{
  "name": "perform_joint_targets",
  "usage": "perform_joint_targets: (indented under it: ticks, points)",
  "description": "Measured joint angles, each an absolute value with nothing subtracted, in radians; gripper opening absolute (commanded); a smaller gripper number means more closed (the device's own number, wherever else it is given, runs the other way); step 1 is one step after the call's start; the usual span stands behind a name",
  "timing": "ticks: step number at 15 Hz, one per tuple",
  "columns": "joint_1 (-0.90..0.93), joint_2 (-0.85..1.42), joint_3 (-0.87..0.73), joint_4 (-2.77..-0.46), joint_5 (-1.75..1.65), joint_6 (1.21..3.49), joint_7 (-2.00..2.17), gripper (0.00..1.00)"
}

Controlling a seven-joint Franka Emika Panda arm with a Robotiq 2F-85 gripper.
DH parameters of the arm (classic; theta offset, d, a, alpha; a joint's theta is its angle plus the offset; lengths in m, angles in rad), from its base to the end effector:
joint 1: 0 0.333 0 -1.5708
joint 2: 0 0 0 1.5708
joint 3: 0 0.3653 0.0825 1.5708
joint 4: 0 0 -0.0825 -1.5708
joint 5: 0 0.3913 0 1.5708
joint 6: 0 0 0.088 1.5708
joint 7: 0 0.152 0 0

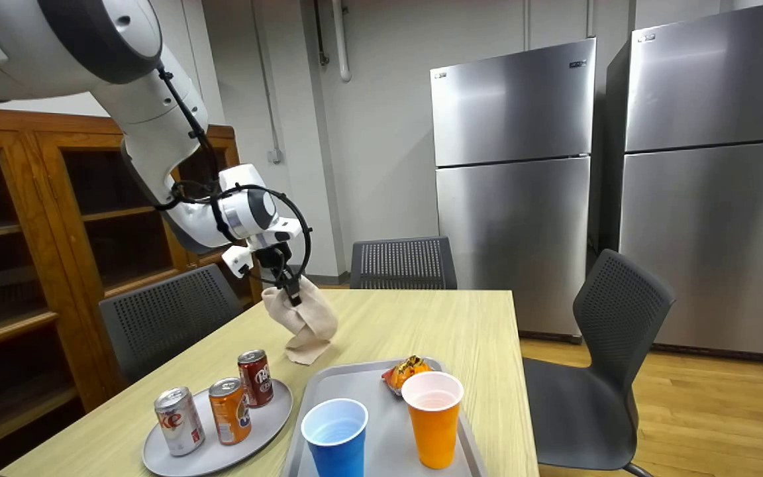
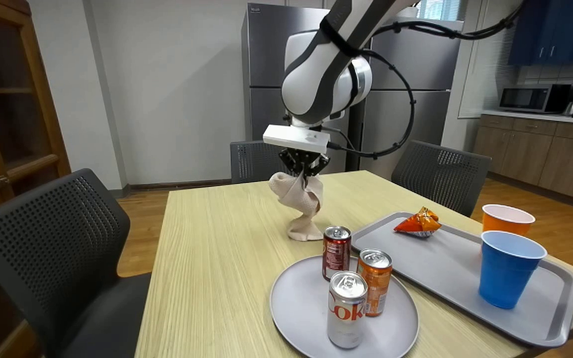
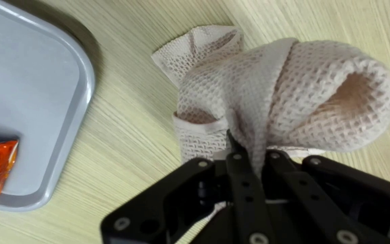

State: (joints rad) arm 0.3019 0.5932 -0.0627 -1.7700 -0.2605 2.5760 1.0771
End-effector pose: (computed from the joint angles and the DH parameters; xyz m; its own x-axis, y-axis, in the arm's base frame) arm 0.7032 0.1742 0.2400 0.7784 -0.5636 0.2765 -0.5712 -0.8186 -0.0606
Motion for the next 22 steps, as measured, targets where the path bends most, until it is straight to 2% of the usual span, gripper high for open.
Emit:
perform_joint_targets:
  ticks: [5,6,7,16,22]
  points:
    - [0.314,0.651,-0.081,-1.748,-0.260,2.576,1.077,0.02]
    - [0.316,0.662,-0.083,-1.743,-0.259,2.576,1.077,0.20]
    - [0.318,0.672,-0.086,-1.739,-0.257,2.576,1.077,0.34]
    - [0.330,0.694,-0.106,-1.709,-0.250,2.576,1.082,0.99]
    - [0.330,0.653,-0.118,-1.717,-0.225,2.577,1.082,1.00]
